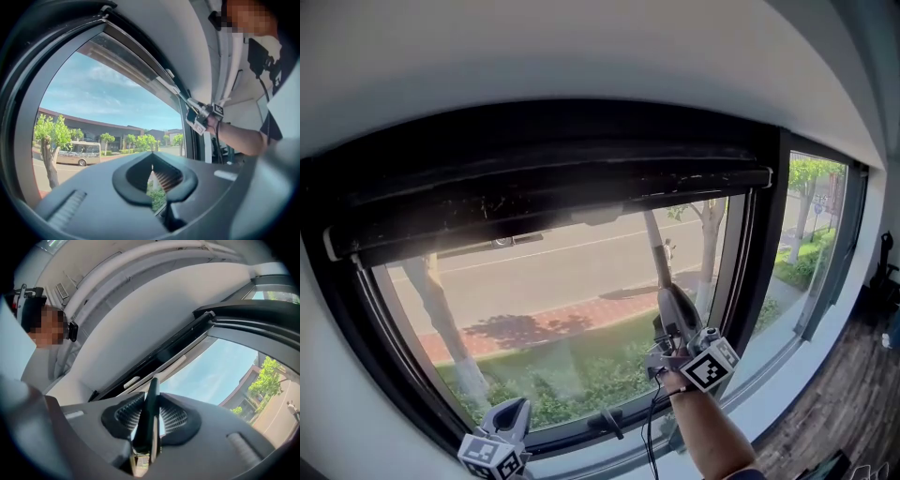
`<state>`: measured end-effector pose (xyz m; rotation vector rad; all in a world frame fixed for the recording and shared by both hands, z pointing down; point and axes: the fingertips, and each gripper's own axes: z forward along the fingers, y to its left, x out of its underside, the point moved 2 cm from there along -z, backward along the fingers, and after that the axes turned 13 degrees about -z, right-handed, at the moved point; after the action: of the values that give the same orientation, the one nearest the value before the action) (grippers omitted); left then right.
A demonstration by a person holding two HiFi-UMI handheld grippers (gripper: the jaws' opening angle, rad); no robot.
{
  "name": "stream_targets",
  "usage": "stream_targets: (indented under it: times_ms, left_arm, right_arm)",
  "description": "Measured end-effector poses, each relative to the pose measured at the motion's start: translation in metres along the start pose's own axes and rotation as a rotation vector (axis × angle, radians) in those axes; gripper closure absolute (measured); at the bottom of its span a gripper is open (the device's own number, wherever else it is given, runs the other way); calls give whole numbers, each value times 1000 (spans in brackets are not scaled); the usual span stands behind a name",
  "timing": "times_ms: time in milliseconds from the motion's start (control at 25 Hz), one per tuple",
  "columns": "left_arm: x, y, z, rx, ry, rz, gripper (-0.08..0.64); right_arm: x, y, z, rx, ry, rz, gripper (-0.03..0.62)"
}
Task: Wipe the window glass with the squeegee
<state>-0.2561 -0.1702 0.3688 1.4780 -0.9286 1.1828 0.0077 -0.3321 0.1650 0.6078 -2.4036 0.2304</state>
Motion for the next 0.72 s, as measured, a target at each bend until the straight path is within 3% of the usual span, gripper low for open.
stream_targets:
  times_ms: [320,720]
  left_arm:
    - [-12,16,-8,-6,-22,12,555]
    - [-7,6,-4,47,-12,-15,555]
  right_arm:
    - [9,4,15,-19,-24,41,489]
    - [12,7,-1,-43,36,70,489]
